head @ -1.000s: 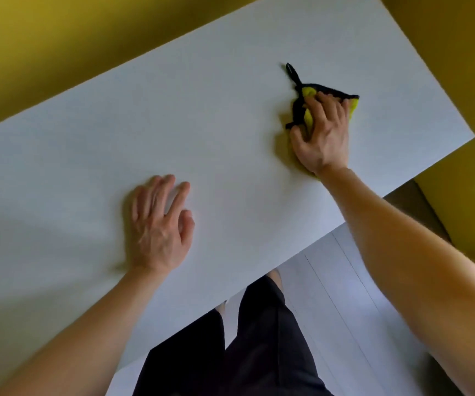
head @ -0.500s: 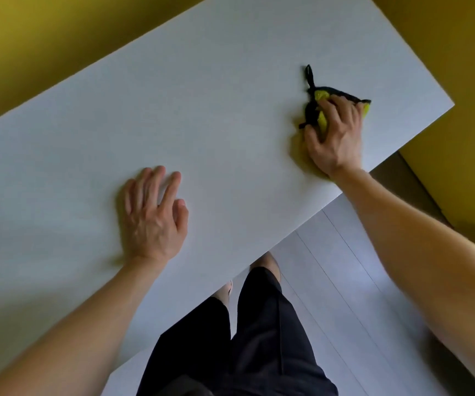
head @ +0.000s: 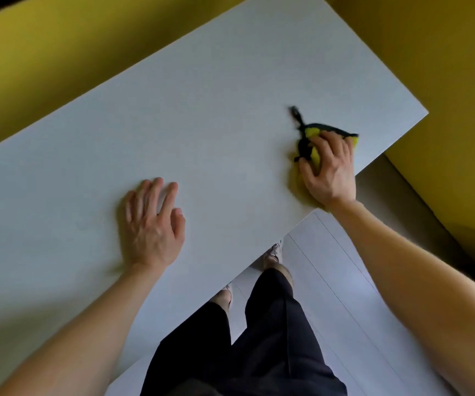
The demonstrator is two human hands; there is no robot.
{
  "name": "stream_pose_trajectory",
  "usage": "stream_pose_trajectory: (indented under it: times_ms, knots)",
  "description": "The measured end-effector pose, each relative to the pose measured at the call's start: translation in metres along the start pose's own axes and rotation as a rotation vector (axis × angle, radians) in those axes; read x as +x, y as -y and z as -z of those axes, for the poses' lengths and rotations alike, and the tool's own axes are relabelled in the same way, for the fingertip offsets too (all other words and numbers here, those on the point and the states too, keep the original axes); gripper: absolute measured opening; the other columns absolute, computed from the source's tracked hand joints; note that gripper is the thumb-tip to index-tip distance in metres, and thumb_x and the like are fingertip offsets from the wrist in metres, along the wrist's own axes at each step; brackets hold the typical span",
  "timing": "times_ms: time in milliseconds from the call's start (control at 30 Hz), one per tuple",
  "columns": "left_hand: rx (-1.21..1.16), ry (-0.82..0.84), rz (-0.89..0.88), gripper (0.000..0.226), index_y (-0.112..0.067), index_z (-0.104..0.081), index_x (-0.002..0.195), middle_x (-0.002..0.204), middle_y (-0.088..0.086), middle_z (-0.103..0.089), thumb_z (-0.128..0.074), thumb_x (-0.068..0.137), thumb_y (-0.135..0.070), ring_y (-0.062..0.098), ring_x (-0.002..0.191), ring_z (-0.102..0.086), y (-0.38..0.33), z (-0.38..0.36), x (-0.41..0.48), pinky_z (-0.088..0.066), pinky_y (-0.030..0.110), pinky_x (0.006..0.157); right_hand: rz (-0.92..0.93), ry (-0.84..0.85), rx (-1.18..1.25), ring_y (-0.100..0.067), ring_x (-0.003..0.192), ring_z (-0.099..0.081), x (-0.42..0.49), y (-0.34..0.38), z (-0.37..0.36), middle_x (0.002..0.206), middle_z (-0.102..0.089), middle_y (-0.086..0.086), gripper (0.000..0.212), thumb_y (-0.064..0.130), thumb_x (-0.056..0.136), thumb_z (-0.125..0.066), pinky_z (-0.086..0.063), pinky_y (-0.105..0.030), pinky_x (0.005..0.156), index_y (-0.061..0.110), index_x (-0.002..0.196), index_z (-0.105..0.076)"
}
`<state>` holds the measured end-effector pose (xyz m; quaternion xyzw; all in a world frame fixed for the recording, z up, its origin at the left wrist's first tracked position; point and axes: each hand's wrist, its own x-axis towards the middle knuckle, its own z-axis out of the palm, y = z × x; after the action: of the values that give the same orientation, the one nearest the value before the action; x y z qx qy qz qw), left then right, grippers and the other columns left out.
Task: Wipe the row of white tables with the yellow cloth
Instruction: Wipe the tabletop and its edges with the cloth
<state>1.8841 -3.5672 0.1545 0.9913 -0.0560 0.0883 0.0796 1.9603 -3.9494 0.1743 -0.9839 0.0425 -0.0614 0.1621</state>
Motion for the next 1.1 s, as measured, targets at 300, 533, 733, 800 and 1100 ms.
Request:
stream_pose_trajectory:
  times_ms: [300, 533, 733, 800, 1100]
  knots:
    - [-0.065, -0.055, -0.059, 0.042, -0.011, -0.063, 0.145, 0.154, 0.014, -0.057, -0.056, 0.105, -0.021, 0.042, 0.139, -0.054, -0.026, 0.001, 0.035, -0.035, 0.06, 0.12, 0.575, 0.312, 0.204, -0.038, 0.159, -0.038, -0.112, 0.119, -0.031, 0.164, -0.05, -0.017, 0.062, 0.047, 0.097, -0.071, -0.017, -0.058, 0.134, 0.016, 0.151, -0.062]
    - [-0.093, 0.035, -0.111, 0.045, -0.009, -0.059, 0.148, 0.153, 0.015, -0.056, -0.054, 0.106, -0.027, 0.041, 0.142, -0.051, -0.103, -0.007, 0.098, -0.037, 0.056, 0.119, 0.139, 0.014, 0.094, -0.04, 0.139, -0.052, 0.042, -0.093, 0.02, 0.149, -0.058, -0.014, 0.057, 0.043, 0.094, -0.071, -0.04, -0.058, 0.118, 0.013, 0.142, -0.065]
    - [-0.065, 0.307, -0.037, 0.103, -0.019, -0.04, 0.163, 0.171, 0.012, -0.035, -0.066, 0.078, -0.071, 0.036, 0.163, -0.028, -0.156, 0.003, 0.129, -0.029, 0.06, 0.126, -0.129, -0.044, -0.007, -0.041, 0.149, -0.045, 0.059, -0.085, 0.011, 0.152, -0.056, -0.017, 0.06, 0.05, 0.095, -0.067, -0.017, -0.063, 0.131, 0.015, 0.144, -0.065]
    - [0.005, 0.457, -0.014, 0.126, -0.027, -0.025, 0.17, 0.178, 0.01, -0.019, -0.074, 0.065, -0.078, 0.034, 0.167, -0.013, -0.166, 0.007, 0.147, -0.023, 0.063, 0.128, 0.152, 0.074, 0.09, -0.044, 0.152, -0.043, 0.016, -0.038, 0.003, 0.155, -0.054, -0.021, 0.059, 0.048, 0.097, -0.07, -0.019, -0.064, 0.13, 0.016, 0.146, -0.066]
    - [0.141, 0.806, 0.255, 0.159, -0.04, 0.005, 0.171, 0.179, -0.001, 0.014, -0.1, 0.055, -0.068, 0.034, 0.167, 0.002, -0.186, 0.009, 0.196, -0.039, 0.058, 0.125, 0.297, 0.137, 0.043, -0.035, 0.155, -0.042, 0.131, -0.158, 0.026, 0.161, -0.052, -0.013, 0.066, 0.06, 0.099, -0.063, -0.018, -0.056, 0.134, 0.02, 0.151, -0.059]
